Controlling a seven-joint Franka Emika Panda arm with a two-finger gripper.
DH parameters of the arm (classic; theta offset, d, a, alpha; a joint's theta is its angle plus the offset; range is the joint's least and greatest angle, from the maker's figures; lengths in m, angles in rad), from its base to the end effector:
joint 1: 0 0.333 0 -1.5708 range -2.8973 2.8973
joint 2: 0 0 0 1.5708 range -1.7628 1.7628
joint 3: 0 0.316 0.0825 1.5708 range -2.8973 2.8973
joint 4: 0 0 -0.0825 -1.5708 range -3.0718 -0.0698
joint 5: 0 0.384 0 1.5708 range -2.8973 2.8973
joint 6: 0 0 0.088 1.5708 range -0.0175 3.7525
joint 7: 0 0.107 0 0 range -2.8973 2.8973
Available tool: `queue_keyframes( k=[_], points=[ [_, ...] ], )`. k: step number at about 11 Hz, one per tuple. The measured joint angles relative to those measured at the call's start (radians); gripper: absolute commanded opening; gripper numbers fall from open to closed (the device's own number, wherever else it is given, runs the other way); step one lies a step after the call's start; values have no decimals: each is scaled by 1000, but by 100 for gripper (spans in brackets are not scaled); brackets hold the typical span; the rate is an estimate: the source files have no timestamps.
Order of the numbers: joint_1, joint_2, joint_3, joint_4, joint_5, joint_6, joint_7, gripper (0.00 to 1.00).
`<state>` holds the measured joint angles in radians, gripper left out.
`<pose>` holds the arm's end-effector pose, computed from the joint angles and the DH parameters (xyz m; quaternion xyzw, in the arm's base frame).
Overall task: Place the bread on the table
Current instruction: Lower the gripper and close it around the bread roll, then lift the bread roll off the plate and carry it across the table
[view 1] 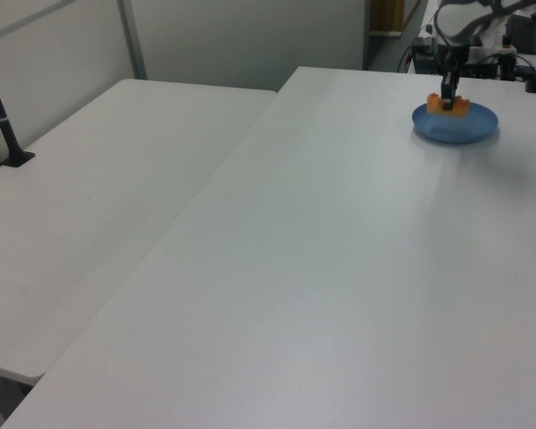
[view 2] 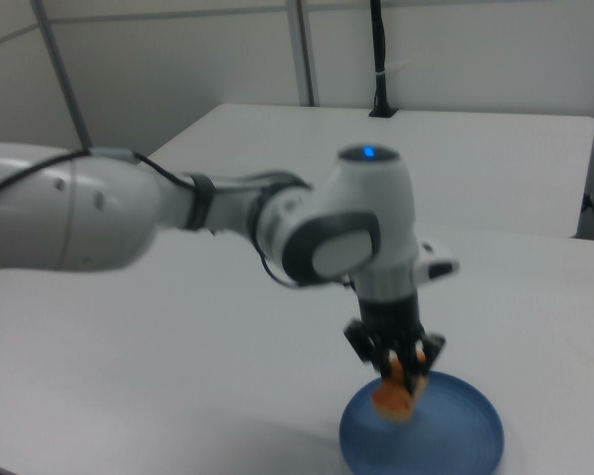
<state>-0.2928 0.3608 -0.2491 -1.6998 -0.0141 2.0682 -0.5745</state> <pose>0.5682 -0.3251 0.3919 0.9983 0.0277 -0.0186 0.0470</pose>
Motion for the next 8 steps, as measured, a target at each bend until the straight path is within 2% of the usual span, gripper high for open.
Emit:
queue_keyframes(
  k=[4, 7, 8],
  points=[
    [93, -99, 15, 65, 6, -121, -1, 33],
    [190, -164, 33, 98, 58, -193, 27, 34],
    [246, -174, 47, 135, 74, -237, 70, 34]
  ],
)
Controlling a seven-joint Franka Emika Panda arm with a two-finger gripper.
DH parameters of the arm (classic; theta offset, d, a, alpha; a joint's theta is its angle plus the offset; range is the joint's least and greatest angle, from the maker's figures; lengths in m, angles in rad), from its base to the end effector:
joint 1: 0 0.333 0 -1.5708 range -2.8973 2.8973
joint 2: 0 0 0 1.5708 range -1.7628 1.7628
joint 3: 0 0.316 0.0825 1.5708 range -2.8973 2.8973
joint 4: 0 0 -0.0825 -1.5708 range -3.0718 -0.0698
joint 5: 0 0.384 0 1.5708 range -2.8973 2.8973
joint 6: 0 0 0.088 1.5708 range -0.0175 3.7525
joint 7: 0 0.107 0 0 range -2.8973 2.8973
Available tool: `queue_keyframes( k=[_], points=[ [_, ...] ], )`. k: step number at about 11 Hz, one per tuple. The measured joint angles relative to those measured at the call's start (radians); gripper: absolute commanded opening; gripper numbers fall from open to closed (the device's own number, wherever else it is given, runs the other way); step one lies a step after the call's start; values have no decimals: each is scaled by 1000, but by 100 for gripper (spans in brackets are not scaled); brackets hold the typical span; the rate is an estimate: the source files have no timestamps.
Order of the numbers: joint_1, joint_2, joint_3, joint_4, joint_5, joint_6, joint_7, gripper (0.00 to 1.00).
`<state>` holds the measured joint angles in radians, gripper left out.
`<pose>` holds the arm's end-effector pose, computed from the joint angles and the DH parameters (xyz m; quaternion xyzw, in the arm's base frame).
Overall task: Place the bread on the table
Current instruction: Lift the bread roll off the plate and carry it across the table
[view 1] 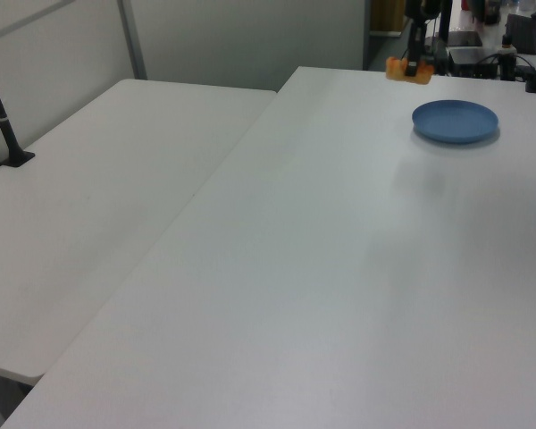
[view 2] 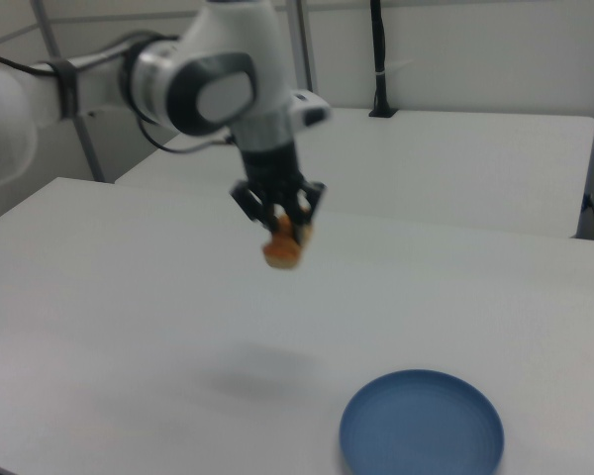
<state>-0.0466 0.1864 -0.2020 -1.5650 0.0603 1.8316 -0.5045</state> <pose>0.6120 -0.1401 0.5430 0.9914 0.1235 0.0431 0.0053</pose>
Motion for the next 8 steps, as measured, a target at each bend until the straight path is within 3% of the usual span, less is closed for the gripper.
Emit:
queue_keyframes(
  k=[4, 8],
  points=[
    [164, 38, 132, 115, 16, -37, 239, 34],
    [386, 197, 152, 242, 15, 10, 437, 35]
  ],
)
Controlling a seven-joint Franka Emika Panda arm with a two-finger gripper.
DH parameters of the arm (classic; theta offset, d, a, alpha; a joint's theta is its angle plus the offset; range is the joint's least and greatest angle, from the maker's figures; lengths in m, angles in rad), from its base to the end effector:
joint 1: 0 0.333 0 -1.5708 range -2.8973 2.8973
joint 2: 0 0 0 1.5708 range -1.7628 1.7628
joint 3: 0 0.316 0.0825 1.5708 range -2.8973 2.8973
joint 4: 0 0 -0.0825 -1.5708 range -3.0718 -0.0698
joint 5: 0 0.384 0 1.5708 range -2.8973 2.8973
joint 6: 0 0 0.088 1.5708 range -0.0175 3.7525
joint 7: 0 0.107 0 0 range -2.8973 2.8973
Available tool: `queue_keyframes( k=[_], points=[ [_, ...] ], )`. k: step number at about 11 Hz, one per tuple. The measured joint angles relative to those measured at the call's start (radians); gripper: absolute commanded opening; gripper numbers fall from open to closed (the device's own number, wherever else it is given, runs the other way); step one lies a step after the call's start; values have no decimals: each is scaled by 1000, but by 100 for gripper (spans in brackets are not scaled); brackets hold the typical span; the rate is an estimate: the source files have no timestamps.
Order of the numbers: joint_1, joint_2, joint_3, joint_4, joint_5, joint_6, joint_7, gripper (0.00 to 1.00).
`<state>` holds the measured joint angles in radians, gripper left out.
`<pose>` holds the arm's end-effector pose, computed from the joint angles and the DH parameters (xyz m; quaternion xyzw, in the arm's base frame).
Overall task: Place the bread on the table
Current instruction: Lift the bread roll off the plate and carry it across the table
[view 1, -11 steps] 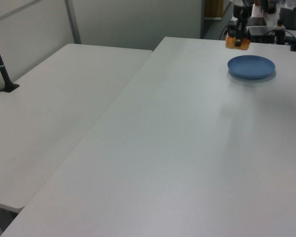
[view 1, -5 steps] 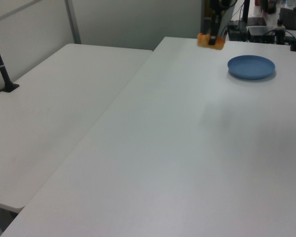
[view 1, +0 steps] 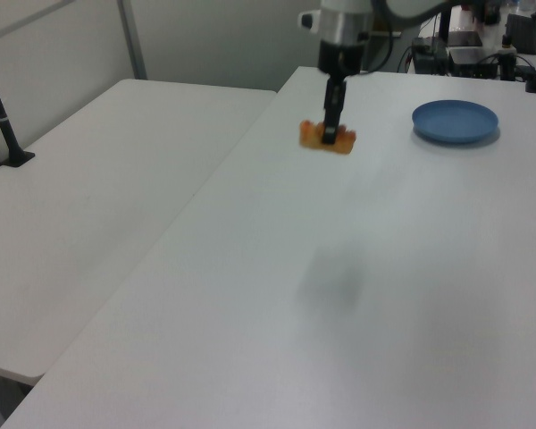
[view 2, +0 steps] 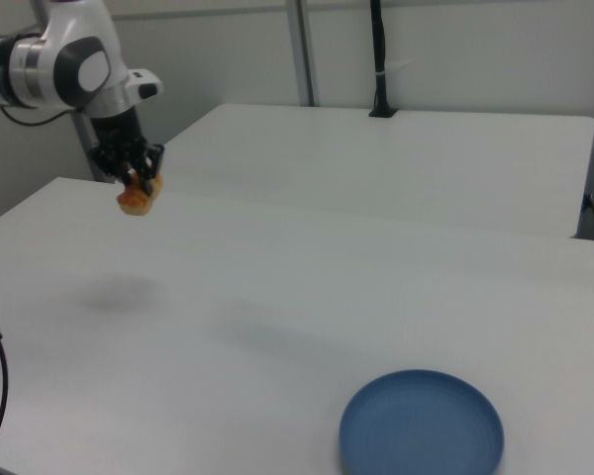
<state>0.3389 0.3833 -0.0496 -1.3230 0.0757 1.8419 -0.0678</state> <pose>0.6558 0.2079 0.5313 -0.9824 -0.1720 -0.0644 0.0353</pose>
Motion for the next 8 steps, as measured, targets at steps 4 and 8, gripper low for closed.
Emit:
queue_keyframes(
  k=[4, 8],
  points=[
    [167, 203, 0, 67, -20, 244, 222, 35],
    [246, 348, 2, 86, -64, 500, 338, 37]
  ],
)
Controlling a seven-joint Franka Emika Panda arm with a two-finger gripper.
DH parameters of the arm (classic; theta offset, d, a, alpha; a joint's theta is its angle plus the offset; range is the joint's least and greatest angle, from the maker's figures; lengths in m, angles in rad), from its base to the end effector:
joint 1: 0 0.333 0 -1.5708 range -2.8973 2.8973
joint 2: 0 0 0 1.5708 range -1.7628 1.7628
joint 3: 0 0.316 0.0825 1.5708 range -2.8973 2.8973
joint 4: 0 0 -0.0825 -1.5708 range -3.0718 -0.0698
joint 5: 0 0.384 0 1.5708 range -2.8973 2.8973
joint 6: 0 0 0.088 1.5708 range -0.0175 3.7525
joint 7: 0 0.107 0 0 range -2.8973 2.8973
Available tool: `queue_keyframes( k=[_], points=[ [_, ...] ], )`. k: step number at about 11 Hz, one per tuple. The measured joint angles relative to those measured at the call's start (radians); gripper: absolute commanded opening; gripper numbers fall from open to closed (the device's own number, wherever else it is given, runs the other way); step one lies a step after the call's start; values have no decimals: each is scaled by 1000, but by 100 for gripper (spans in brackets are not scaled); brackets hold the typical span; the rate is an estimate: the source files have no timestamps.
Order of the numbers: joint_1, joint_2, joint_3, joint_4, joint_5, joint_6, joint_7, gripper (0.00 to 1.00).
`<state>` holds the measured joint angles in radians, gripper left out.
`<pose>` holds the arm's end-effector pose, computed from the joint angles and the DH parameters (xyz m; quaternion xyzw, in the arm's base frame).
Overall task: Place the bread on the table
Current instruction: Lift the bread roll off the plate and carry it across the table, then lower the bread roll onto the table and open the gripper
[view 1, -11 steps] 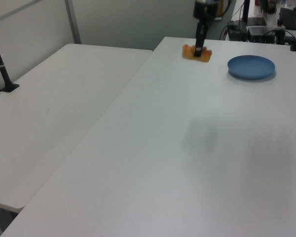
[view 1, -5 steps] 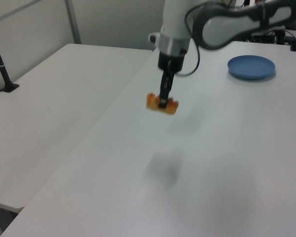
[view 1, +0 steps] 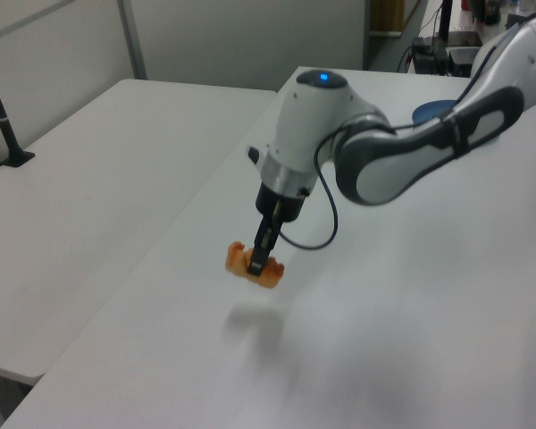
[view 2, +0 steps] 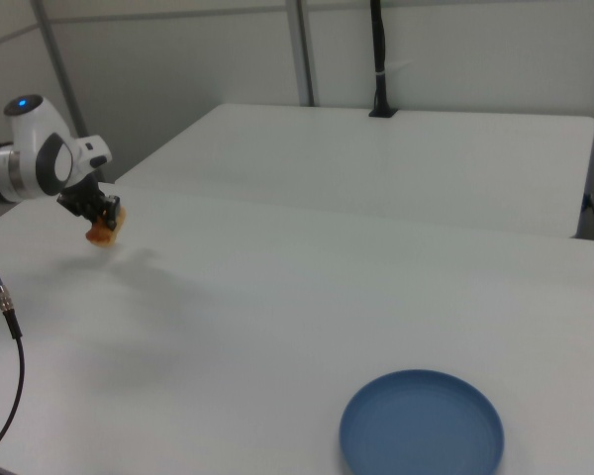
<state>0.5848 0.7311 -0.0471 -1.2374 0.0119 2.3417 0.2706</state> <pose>0.6637 0.4084 0.3734 -0.9730 -0.1363 -0.1746 0.0645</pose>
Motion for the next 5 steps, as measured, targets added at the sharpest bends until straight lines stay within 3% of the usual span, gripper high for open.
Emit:
queue_keyframes(
  k=[3, 4, 5],
  points=[
    [30, 76, 10, 22, -35, 78, 13, 46],
    [32, 90, 16, 25, -38, 94, 13, 56],
    [32, 96, 19, 27, -40, 110, 13, 74]
  ],
)
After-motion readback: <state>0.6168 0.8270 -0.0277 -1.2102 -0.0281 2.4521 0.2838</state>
